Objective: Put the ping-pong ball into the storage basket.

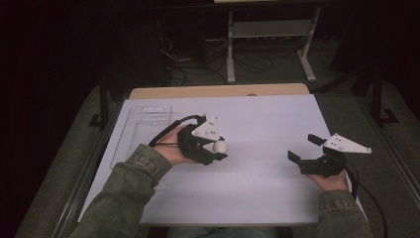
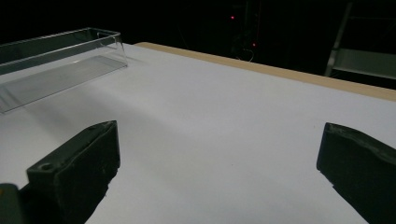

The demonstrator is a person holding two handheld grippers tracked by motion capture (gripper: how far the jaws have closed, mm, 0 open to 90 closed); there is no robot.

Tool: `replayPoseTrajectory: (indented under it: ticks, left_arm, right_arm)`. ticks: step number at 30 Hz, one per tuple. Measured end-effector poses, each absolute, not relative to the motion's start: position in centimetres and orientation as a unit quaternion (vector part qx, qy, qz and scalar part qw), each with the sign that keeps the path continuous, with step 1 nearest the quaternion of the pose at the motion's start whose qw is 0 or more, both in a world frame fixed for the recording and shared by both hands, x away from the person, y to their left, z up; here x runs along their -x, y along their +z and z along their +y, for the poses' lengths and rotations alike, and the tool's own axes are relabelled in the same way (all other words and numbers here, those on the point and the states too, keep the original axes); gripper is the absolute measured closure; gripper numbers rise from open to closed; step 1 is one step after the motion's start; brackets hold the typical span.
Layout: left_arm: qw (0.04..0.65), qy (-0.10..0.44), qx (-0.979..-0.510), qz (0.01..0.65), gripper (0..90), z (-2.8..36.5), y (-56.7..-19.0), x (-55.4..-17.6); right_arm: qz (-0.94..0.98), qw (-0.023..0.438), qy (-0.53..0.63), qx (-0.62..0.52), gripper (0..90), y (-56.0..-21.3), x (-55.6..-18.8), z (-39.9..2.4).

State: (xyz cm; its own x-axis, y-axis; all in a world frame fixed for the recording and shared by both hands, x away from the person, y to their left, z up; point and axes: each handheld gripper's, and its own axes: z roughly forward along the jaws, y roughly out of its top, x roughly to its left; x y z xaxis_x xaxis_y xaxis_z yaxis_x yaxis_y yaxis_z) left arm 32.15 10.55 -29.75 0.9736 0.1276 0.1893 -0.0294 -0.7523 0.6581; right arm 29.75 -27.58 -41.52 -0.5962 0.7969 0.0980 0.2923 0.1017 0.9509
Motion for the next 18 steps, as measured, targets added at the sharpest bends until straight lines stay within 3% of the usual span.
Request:
replayPoseTrajectory:
  ticks: [18]
  left_arm:
    - [0.345,0.120,-0.930,0.043,50.6,13.2,-29.6,-32.3]
  right_arm:
    - [0.706,0.231,0.546,-0.387,0.0,-41.5,-29.8,-27.6]
